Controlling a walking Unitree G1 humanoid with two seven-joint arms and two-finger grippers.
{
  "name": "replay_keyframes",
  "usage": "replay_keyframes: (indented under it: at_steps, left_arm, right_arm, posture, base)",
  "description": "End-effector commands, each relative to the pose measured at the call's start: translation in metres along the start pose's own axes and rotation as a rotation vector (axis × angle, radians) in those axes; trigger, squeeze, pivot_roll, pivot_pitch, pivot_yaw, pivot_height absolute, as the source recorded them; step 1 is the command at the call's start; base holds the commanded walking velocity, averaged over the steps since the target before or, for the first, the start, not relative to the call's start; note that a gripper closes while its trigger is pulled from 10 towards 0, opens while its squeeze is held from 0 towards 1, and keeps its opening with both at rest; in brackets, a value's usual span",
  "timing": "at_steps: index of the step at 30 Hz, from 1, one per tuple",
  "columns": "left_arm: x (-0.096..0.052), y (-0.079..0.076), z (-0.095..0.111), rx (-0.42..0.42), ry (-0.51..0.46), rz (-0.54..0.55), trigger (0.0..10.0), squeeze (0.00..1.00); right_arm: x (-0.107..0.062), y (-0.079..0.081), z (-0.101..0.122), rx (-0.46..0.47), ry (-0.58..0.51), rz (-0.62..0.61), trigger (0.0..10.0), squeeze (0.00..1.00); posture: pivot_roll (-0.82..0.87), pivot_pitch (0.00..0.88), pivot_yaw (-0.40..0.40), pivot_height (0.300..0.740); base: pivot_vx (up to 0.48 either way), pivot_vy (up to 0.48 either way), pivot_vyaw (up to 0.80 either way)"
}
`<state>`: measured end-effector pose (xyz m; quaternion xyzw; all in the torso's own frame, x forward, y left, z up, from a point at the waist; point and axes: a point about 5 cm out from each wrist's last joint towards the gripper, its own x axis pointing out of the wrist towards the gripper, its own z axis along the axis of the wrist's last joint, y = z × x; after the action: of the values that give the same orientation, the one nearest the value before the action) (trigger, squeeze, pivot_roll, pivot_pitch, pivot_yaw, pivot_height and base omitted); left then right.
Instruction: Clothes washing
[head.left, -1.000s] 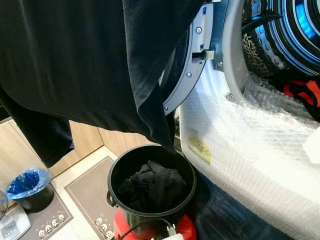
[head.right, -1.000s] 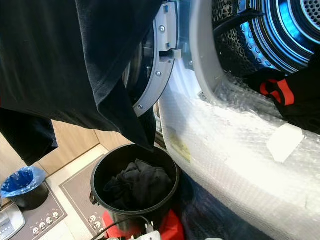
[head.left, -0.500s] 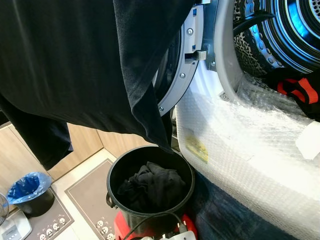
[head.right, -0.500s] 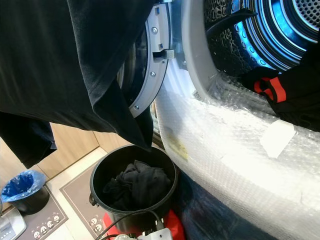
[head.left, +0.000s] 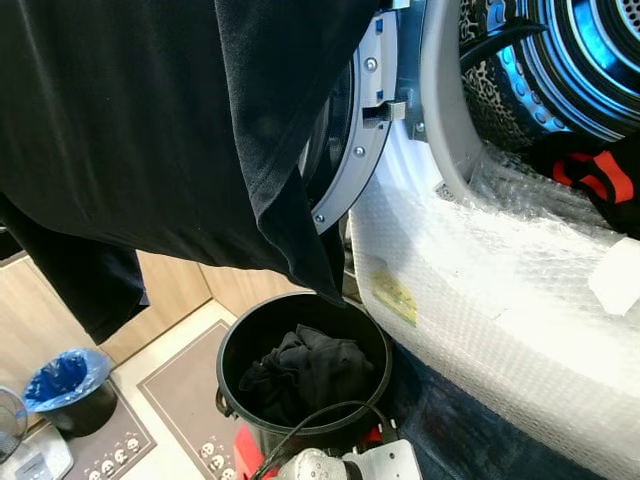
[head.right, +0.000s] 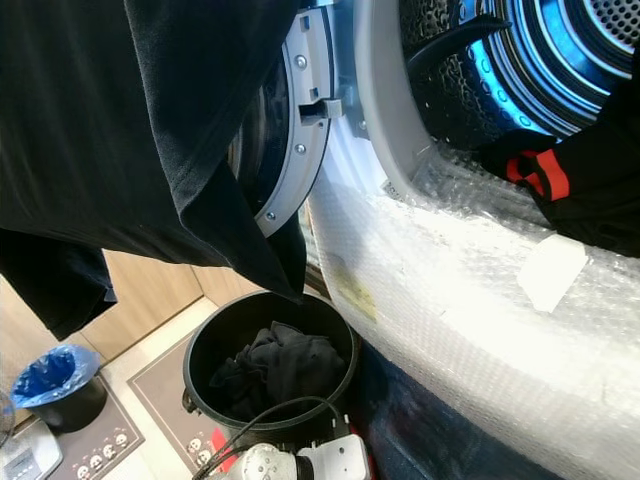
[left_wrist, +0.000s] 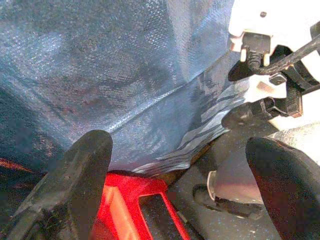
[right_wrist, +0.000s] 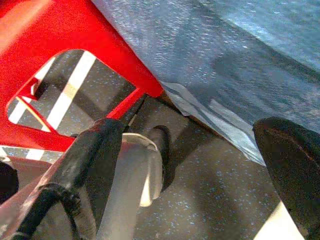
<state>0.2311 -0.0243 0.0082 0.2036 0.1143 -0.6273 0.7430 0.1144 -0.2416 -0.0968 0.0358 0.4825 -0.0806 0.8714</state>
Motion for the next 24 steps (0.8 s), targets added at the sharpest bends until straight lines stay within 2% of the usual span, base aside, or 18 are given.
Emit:
replay_keyframes:
  at_steps: [1, 7, 10, 13, 20, 23, 24]
  left_arm:
    - [0.010, 0.001, 0.020, 0.075, -0.049, -0.024, 10.0, 0.00]
    - [0.008, 0.013, 0.030, 0.101, -0.075, 0.010, 10.0, 0.00]
    - [0.006, 0.018, 0.033, 0.141, -0.078, 0.035, 10.0, 0.00]
    - [0.005, 0.021, 0.034, 0.138, -0.075, 0.050, 10.0, 0.00]
    - [-0.007, 0.046, 0.044, 0.128, -0.121, 0.212, 10.0, 0.00]
    - [-0.009, 0.052, 0.046, 0.112, -0.129, 0.266, 10.0, 0.00]
    - [-0.012, 0.058, 0.047, 0.085, -0.139, 0.317, 10.0, 0.00]
  right_arm:
    - [0.000, 0.007, -0.003, -0.001, 0.006, 0.020, 10.0, 0.00]
    - [0.001, 0.011, -0.004, 0.008, 0.007, 0.029, 10.0, 0.00]
    - [0.001, 0.013, -0.005, 0.013, 0.010, 0.029, 10.0, 0.00]
    - [0.001, 0.014, -0.005, 0.015, 0.010, 0.033, 10.0, 0.00]
    - [0.002, 0.018, -0.004, 0.025, 0.008, 0.039, 10.0, 0.00]
    - [0.002, 0.018, -0.004, 0.025, 0.008, 0.039, 10.0, 0.00]
    - [0.002, 0.019, -0.004, 0.025, 0.009, 0.040, 10.0, 0.00]
  posture:
    - [-0.18, 0.000, 0.133, 0.740]
    - [-0.18, 0.000, 0.142, 0.740]
    - [-0.17, 0.000, 0.141, 0.740]
    - [-0.16, 0.000, 0.143, 0.740]
    - [-0.16, 0.000, 0.152, 0.740]
    - [-0.16, 0.000, 0.152, 0.740]
    - [-0.15, 0.000, 0.152, 0.740]
  base:
    - [0.000, 0.000, 0.00]
    - [0.000, 0.000, 0.00]
    - [0.000, 0.000, 0.00]
    - [0.000, 0.000, 0.00]
    - [0.000, 0.000, 0.00]
    - [0.000, 0.000, 0.00]
    - [0.000, 0.000, 0.00]
